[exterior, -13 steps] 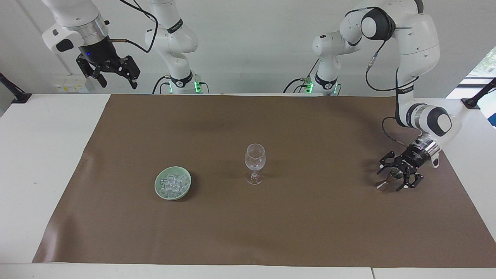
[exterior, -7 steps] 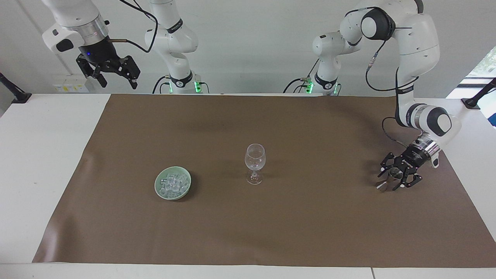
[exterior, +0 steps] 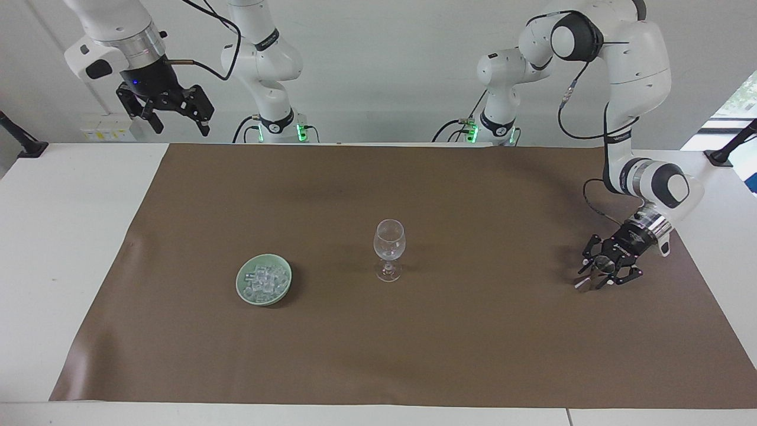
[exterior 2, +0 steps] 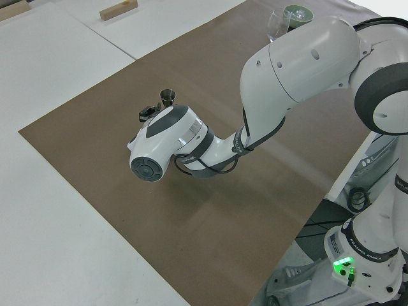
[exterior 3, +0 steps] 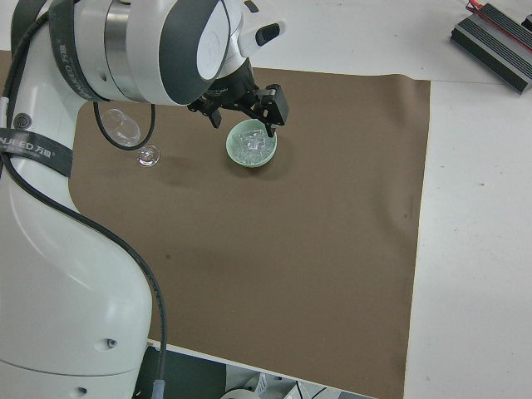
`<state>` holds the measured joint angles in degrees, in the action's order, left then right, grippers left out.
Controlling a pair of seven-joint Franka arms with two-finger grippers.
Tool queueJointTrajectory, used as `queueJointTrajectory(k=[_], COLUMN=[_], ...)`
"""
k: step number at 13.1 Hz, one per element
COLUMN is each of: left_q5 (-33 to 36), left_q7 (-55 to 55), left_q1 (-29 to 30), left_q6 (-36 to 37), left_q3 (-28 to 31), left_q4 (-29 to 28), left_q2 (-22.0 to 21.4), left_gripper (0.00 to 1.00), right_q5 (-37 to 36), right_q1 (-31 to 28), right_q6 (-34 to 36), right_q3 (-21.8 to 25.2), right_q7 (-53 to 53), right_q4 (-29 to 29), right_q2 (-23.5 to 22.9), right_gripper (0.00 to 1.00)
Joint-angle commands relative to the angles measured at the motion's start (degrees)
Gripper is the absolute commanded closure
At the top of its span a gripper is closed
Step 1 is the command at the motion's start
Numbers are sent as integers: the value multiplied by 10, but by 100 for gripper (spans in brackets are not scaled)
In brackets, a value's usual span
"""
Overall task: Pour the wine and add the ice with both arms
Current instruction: 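Close the left gripper around the small silver object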
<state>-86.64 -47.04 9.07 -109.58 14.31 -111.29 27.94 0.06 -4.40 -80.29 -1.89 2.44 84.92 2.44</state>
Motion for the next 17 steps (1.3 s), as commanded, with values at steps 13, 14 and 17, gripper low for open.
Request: queueJointTrajectory(k=[13, 14, 17], left_q5=[-18, -18, -18], left_q7=[3, 3, 3], left_q1=[-9, -9, -8], left_q6=[-13, -13, -9], left_q3=[5, 4, 4], left_q4=[-14, -14, -14], left_q2=[-8, -8, -8], left_gripper=[100, 100, 100], right_q5=[11, 11, 11], right_q1=[-3, -3, -3], right_q6=[11, 11, 11], right_q3=[0, 0, 0], right_q7=[-9, -9, -9], right_q4=[-6, -6, -6], right_q2=[0, 0, 0], right_gripper=[0, 0, 0])
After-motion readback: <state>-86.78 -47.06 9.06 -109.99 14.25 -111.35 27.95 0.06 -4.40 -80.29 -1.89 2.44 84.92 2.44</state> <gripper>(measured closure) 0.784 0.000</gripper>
